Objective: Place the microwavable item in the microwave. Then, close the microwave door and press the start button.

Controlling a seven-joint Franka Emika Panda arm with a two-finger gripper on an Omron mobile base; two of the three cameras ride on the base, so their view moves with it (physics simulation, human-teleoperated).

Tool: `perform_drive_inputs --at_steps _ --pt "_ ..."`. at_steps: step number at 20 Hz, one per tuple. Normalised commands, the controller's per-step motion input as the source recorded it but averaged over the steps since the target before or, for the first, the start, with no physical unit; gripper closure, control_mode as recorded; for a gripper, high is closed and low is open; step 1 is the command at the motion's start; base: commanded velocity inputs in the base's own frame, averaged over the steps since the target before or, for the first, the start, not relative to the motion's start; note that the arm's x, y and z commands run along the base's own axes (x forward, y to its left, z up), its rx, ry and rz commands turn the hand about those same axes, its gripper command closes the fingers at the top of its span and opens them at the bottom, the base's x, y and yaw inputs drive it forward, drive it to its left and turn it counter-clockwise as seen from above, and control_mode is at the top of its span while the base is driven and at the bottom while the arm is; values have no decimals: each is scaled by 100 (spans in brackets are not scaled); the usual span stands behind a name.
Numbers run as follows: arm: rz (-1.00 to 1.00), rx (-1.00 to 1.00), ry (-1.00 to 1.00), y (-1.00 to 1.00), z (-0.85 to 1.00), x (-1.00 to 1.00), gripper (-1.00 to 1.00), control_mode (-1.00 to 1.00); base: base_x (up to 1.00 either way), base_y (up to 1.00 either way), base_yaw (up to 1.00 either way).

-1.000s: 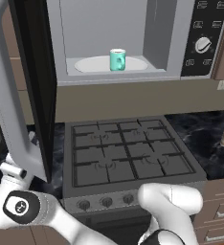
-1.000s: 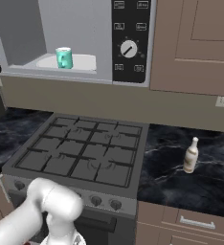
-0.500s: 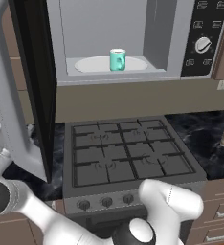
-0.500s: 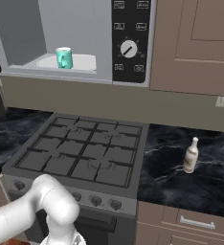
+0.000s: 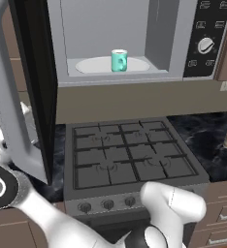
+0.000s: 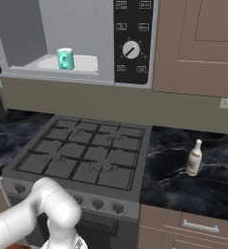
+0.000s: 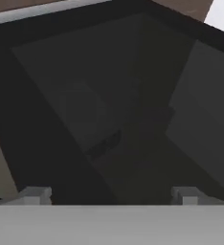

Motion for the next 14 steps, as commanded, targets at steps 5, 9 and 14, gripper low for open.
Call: perform_drive_inputs --at_steps 5,9,14 --pt "22 25 0 -100 4 -10 -100 -100 0 0 0" --pt "29 24 1 -100 1 0 -100 -100 0 0 0" --pt "38 13 10 -96 0 4 -100 -100 0 0 0"
